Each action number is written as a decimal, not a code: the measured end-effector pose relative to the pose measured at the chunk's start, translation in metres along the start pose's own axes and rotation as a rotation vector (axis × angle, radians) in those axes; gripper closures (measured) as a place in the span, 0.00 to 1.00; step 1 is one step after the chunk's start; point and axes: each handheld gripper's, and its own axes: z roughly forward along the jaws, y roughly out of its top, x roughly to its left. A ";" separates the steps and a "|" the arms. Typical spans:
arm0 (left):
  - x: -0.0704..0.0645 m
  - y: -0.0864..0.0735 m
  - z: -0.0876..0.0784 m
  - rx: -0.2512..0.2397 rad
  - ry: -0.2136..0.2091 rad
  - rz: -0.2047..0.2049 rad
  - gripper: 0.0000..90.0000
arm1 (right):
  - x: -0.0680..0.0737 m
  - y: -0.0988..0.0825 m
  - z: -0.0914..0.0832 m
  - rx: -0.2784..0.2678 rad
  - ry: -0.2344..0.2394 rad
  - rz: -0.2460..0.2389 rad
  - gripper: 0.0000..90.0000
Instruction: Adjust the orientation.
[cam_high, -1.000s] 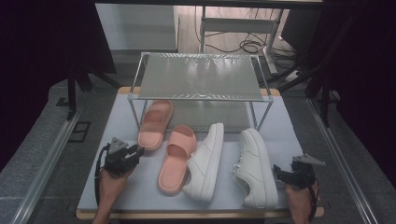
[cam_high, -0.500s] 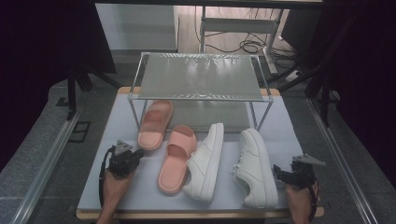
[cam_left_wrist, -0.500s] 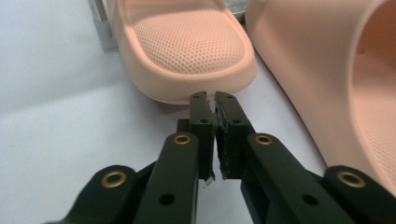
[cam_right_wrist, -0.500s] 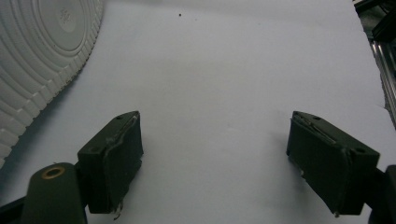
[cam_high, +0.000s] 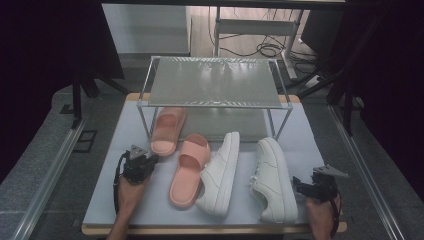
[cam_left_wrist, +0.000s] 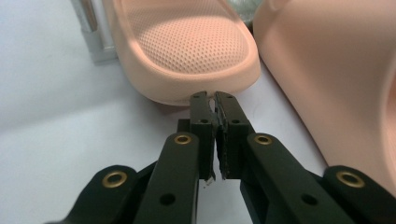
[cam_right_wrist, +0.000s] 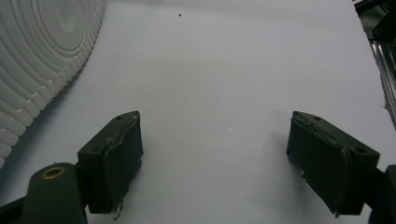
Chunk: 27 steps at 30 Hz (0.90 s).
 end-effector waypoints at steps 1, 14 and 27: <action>0.000 0.001 0.002 -0.001 0.000 0.001 0.96 | 0.000 0.000 0.000 0.000 0.000 0.000 0.21; 0.000 0.016 0.025 -0.007 0.022 0.000 0.96 | 0.000 0.000 0.000 0.000 0.000 0.000 0.21; 0.010 0.030 0.044 -0.005 0.058 -0.011 0.97 | 0.000 0.000 0.000 0.000 0.001 0.001 0.21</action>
